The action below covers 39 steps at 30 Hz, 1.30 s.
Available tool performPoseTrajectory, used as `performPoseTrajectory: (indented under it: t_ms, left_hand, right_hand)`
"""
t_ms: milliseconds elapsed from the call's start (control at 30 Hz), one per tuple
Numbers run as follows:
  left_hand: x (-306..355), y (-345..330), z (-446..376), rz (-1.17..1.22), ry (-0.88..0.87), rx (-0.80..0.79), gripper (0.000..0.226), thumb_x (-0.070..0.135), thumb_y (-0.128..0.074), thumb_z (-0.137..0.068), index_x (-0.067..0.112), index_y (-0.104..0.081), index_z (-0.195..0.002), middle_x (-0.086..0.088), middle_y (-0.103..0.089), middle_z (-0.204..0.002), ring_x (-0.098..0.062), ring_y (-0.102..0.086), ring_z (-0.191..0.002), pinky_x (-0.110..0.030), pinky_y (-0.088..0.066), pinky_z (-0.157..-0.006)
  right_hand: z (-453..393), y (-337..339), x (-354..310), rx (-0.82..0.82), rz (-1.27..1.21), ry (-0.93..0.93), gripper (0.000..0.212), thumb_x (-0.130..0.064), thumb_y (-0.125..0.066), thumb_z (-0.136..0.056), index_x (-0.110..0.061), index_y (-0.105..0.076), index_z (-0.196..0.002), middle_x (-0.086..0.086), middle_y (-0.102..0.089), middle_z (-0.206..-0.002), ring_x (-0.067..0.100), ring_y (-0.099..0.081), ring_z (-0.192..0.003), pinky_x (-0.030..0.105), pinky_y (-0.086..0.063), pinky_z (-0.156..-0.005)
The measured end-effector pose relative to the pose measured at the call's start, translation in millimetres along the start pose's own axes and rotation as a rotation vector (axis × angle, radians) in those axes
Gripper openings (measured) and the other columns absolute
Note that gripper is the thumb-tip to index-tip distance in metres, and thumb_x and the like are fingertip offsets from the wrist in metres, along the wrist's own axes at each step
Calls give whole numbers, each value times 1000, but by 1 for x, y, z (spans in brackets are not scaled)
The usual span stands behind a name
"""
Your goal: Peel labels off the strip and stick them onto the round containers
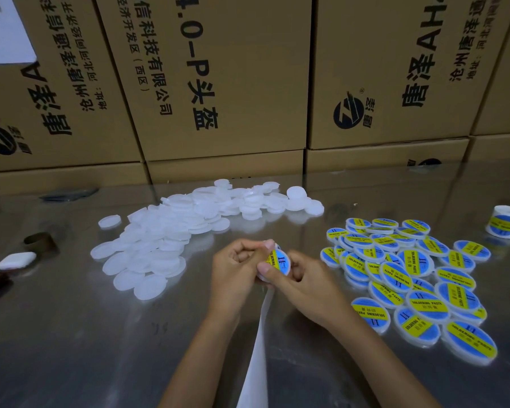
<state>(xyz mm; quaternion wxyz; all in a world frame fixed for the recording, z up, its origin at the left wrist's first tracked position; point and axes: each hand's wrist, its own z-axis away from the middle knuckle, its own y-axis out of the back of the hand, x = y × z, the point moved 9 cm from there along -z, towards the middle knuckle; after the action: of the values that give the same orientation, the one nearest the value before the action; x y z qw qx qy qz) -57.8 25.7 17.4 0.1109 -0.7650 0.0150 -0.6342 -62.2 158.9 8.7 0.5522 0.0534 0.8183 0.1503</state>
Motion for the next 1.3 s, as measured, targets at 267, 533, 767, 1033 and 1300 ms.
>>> performPoseTrajectory:
  t_ms: [267, 533, 767, 1033, 1300]
  left_hand:
    - [4, -7, 0, 55, 8, -60, 18, 10, -72, -89, 3, -63, -103, -13, -77, -88, -27, -76, -75, -28, -59, -60]
    - [5, -28, 2, 47, -2, -278, 47, -4, -71, -85, 17, -65, -127, -18, -71, -104, -21, -73, -87, -29, -59, -70]
    - [8, -11, -1, 4, -64, -99, 29, -1, -78, -81, 8, -71, -107, -11, -76, -93, -21, -71, -67, -25, -55, -55]
    - [2, 1, -2, 44, -31, 23, 14, 7, -76, -85, 4, -69, -96, -15, -76, -88, -26, -71, -60, -28, -57, -51]
    - [0, 9, -4, 62, -11, 111, 16, 16, -56, -101, 10, -71, -104, -13, -76, -88, -29, -73, -69, -32, -58, -52]
  right_hand:
    - [-5, 26, -1, 186, 40, -3, 63, -60, -48, -87, -5, -38, -56, -4, -30, -51, 8, -31, -52, 28, -27, -50]
    - [-4, 37, 2, 279, 76, -12, 59, -52, -38, -97, -13, -34, -53, -4, -35, -45, 11, -37, -48, 33, -31, -51]
    - [-4, 30, 0, 195, -22, -29, 50, -66, -43, -87, -26, -55, -59, -8, -42, -52, 7, -40, -52, 26, -36, -53]
    - [-1, 19, -12, 106, 71, 65, 46, -51, -53, -92, -8, -65, -79, -11, -32, -53, 4, -30, -50, 17, -25, -48]
    - [-5, 26, 27, 201, -105, -238, 43, -38, -41, -104, -15, -49, -69, -6, -43, -50, 7, -39, -42, 20, -33, -46]
